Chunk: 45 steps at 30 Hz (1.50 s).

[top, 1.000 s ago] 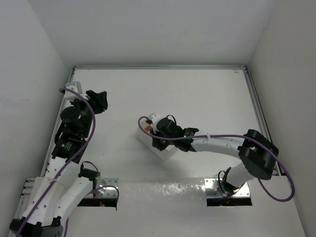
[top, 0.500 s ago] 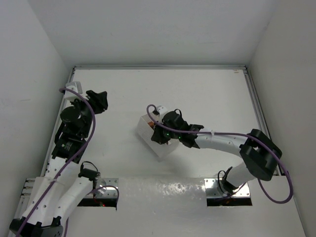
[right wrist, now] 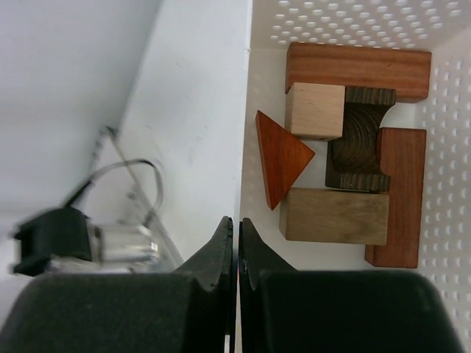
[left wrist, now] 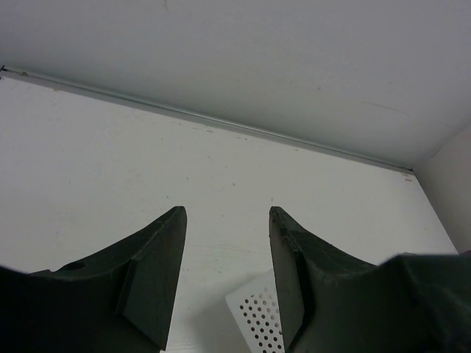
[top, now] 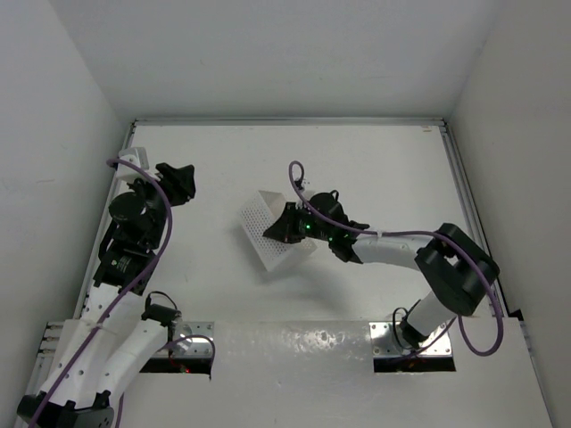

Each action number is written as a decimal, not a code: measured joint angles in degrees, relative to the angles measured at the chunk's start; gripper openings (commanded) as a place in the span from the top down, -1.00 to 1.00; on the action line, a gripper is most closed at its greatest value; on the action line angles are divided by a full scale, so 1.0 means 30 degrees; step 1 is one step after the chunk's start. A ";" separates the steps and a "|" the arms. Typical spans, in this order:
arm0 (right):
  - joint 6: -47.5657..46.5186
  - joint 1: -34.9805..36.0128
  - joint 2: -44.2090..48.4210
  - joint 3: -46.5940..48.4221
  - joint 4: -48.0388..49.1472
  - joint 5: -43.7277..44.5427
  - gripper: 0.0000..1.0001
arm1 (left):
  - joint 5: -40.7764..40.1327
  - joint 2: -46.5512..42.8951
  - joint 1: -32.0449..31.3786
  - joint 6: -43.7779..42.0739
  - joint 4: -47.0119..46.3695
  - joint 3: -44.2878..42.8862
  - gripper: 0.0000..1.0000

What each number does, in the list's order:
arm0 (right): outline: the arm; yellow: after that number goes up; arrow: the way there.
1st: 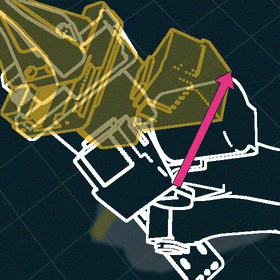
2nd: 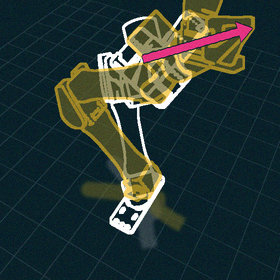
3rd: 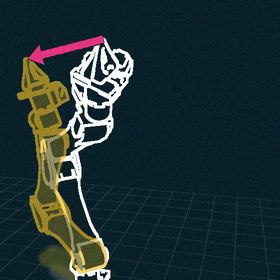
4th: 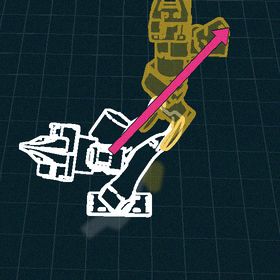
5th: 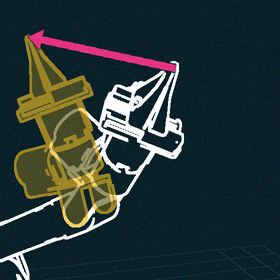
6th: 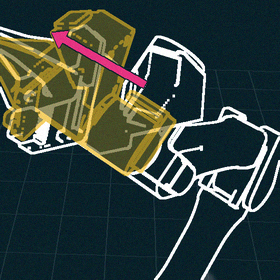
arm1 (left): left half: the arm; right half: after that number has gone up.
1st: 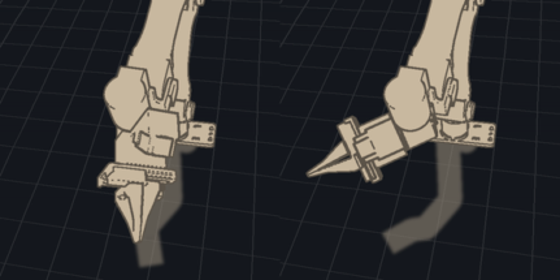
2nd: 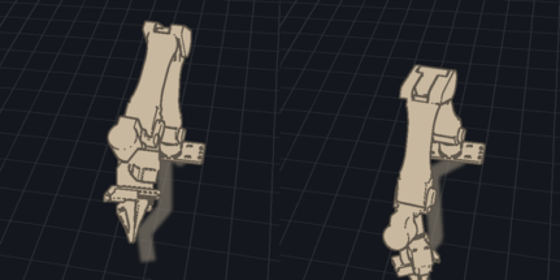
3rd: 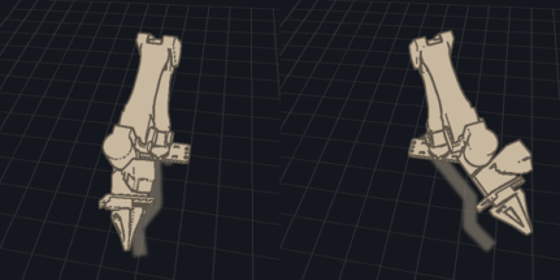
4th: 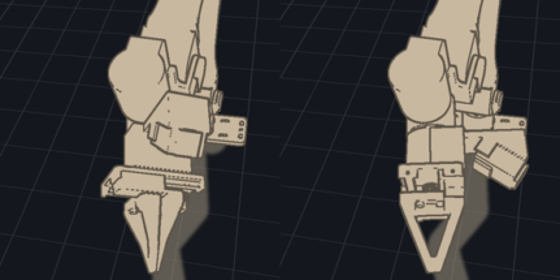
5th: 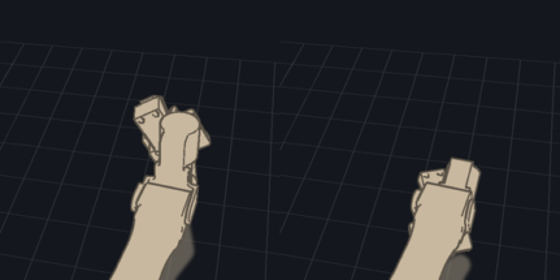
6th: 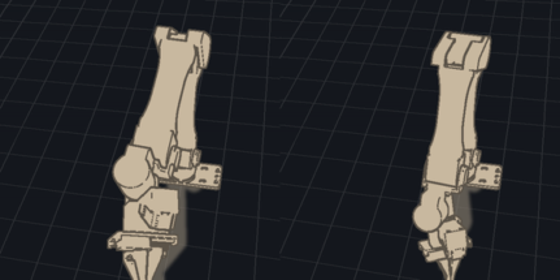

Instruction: Build the wood block tower

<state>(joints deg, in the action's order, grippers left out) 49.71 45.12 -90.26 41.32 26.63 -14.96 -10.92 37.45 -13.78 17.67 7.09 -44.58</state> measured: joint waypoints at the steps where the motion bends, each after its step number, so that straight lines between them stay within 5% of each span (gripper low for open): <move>1: 0.0772 -0.0160 -0.0219 -0.0226 0.1042 -0.0189 1.00 | 0.0022 0.0000 0.0000 0.0029 0.0000 0.0000 0.08; 15: 1.1941 -0.2863 -0.7344 -0.1472 1.4950 -0.0233 1.00 | 0.0576 -0.0036 0.0000 0.0160 0.0357 0.0000 0.09; 32: 1.7442 -0.2871 -0.9879 0.1734 1.5147 0.2375 1.00 | 0.0342 -0.1005 0.0000 0.0131 0.1151 0.0000 0.10; 45: 1.7704 -0.1501 -0.8546 0.0692 1.4477 0.3038 1.00 | -0.0284 -0.1581 0.0000 -0.0095 0.2397 0.0000 0.10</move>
<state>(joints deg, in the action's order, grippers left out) 102.83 40.62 -115.90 43.40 70.06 -5.85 -11.77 32.71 -13.78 17.39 14.28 -44.58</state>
